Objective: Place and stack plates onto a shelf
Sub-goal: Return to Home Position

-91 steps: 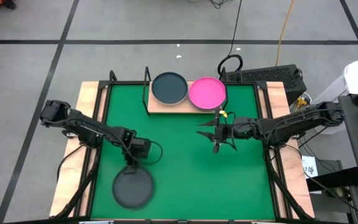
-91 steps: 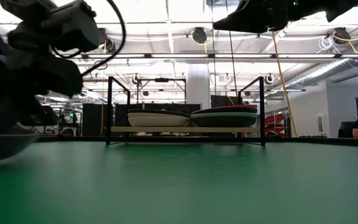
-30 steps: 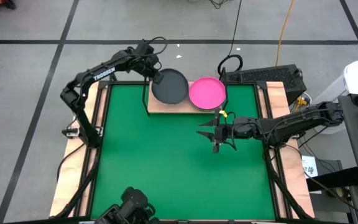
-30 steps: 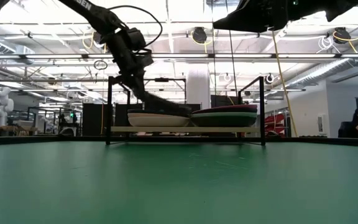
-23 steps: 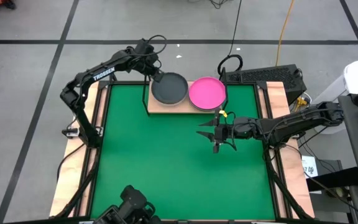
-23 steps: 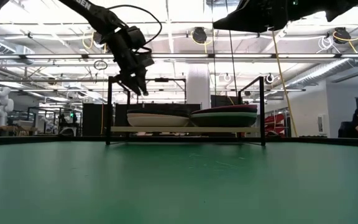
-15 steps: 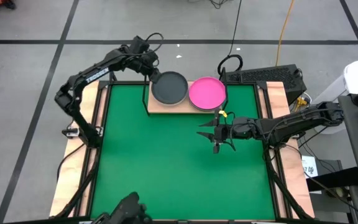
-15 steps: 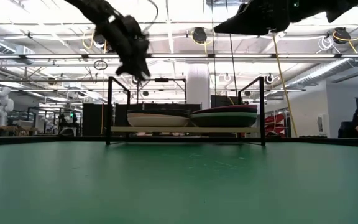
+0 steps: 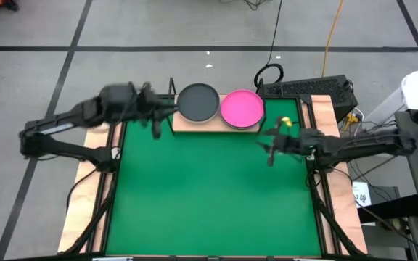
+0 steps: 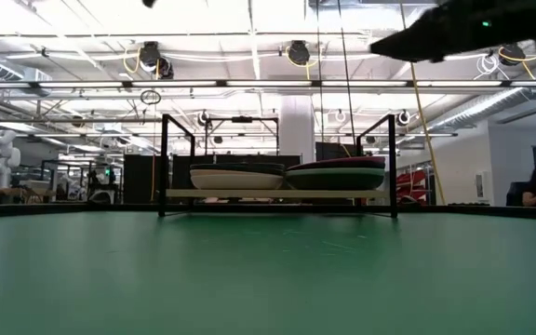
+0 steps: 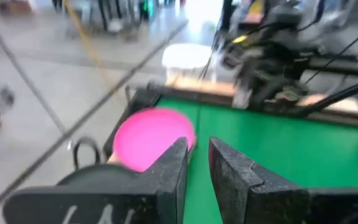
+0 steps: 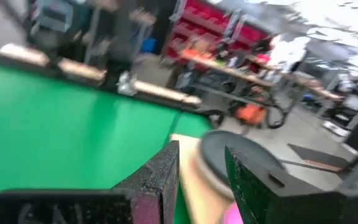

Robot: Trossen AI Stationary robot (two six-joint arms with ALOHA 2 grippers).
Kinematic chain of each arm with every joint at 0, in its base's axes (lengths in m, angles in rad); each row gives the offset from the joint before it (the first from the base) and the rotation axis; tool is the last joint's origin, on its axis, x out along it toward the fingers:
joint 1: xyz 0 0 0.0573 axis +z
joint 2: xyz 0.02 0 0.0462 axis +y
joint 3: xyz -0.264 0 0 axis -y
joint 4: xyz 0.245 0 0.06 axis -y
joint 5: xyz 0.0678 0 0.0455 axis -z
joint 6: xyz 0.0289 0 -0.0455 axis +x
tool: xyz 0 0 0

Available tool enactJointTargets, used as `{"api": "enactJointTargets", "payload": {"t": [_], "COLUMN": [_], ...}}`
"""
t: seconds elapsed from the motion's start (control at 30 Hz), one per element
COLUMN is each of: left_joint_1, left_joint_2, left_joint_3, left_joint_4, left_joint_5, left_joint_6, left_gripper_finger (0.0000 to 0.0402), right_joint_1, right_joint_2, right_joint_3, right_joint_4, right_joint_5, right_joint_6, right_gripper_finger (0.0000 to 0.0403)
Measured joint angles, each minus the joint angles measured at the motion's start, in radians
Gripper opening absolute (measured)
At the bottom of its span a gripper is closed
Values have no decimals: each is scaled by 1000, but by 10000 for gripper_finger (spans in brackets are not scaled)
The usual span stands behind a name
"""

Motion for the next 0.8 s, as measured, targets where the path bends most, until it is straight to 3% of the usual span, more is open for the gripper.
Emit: {"api": "enactJointTargets", "payload": {"t": [0.17,0.3,0.67,0.8], "left_joint_1": [-194,-254,-280,-280], "left_joint_2": [-203,-306,-450,-492], "left_joint_3": [-289,-497,-910,-1012], "left_joint_4": [243,407,762,845], "left_joint_5": [-162,-193,-195,-195], "left_joint_6": [-29,-38,-103,-105], "left_gripper_finger": [69,69,69,69], "right_joint_1": [-47,-53,-68,-68], "right_joint_2": [-253,-378,-500,-528], "right_joint_3": [-116,-158,-284,-373], "right_joint_4": [34,27,5,106], "right_joint_5": [-18,-74,-80,-80], "right_joint_6": [48,44,165,174], "right_gripper_finger": [114,114,114,114]}}
